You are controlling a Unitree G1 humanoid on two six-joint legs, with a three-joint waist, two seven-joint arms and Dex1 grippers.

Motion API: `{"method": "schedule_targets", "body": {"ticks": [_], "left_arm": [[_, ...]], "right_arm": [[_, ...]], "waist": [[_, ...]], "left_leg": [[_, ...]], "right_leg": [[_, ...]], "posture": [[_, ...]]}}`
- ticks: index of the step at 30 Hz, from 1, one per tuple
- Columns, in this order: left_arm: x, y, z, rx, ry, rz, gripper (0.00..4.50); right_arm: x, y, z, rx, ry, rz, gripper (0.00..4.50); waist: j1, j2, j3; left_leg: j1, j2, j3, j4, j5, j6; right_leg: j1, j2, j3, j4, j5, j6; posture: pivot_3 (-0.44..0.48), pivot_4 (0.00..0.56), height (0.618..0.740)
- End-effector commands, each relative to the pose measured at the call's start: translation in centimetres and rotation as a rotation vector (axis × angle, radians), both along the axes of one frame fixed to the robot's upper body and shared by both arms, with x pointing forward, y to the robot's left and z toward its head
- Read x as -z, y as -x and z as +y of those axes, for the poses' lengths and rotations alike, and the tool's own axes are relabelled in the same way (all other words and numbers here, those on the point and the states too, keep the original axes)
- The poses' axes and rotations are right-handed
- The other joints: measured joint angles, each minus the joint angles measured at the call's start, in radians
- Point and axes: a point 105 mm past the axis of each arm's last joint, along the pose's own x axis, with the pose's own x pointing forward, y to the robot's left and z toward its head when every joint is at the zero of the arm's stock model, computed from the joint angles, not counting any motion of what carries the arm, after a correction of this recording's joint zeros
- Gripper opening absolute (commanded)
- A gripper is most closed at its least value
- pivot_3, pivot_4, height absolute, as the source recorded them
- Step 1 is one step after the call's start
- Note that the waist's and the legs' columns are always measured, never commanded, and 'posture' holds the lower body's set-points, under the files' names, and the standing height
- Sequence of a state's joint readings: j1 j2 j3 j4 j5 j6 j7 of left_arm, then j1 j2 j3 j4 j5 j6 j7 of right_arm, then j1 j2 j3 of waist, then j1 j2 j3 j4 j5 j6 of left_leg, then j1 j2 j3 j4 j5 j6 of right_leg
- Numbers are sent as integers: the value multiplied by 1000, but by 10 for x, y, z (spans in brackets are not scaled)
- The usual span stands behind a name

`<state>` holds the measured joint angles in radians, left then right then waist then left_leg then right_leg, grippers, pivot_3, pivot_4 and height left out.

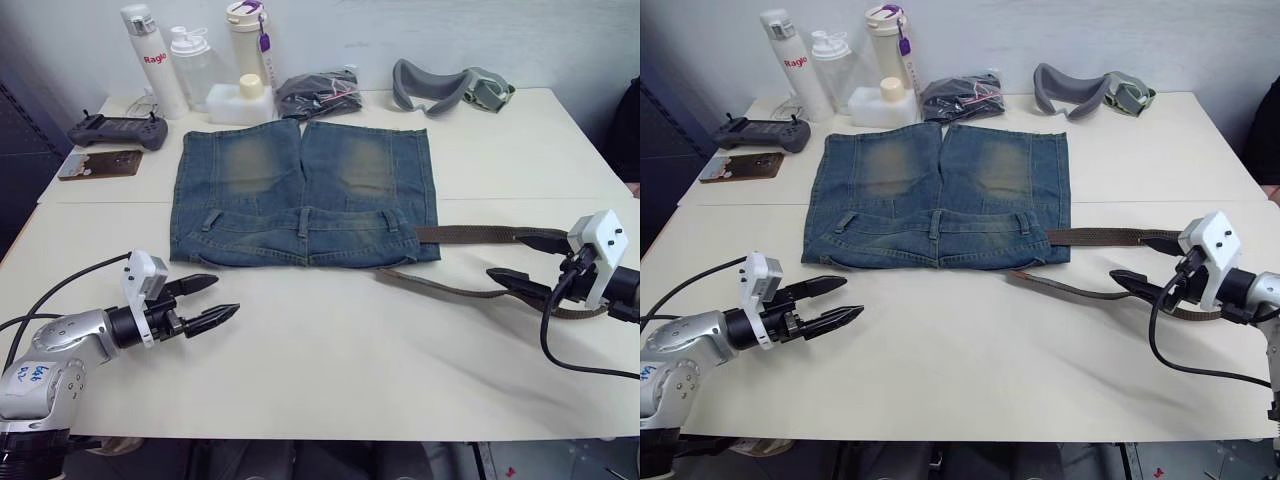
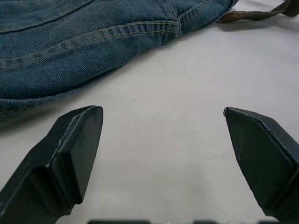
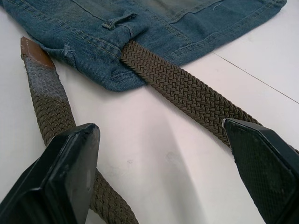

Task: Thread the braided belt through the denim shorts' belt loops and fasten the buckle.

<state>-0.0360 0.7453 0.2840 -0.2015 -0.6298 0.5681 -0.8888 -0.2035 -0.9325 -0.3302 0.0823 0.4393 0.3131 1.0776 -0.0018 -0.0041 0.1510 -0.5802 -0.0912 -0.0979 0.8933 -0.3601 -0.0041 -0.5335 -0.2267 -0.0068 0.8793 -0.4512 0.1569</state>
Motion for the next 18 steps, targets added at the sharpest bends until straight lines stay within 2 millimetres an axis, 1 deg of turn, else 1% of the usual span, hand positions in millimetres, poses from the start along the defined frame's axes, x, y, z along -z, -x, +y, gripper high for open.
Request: {"method": "schedule_targets", "body": {"ticks": [1,4,7,10,12,14,18], "left_arm": [[-10,-1,3,-11,21,-50,4500],[-13,-3,3,-8,77,-62,4500],[-12,-2,1,10,83,-56,4500],[-9,0,-1,30,79,-41,4500],[-10,1,-1,43,85,-41,4500],[-17,4,-3,88,108,-37,4500],[-32,15,-13,240,143,-24,4500]], "right_arm": [[-12,-1,0,-5,8,-47,4468],[-19,-1,0,1,3,-66,4468],[-23,-1,0,4,2,-73,4468],[-24,1,0,1,5,-70,4468],[-20,7,4,-38,52,-24,4468],[-24,10,11,-73,66,-3,4468],[-36,16,26,-132,76,21,4468]], "waist": [[0,0,0],[0,0,0],[0,0,0],[0,0,0],[0,0,0],[0,0,0],[-2,0,0]], "left_leg": [[0,0,0,0,0,0],[0,0,0,0,0,0],[0,0,0,0,0,0],[0,0,0,0,1,-2],[0,0,0,0,1,-2],[0,0,0,0,1,-2],[0,0,0,0,0,-1]], "right_leg": [[0,0,0,0,0,0],[0,0,0,0,0,0],[0,0,0,0,0,0],[0,0,0,0,0,0],[0,0,0,0,0,0],[0,0,0,0,0,0],[0,0,0,0,0,0]], "posture": [[0,150,636],[0,150,636],[0,150,636],[0,150,636],[0,150,636],[0,150,636],[0,150,636]]}}
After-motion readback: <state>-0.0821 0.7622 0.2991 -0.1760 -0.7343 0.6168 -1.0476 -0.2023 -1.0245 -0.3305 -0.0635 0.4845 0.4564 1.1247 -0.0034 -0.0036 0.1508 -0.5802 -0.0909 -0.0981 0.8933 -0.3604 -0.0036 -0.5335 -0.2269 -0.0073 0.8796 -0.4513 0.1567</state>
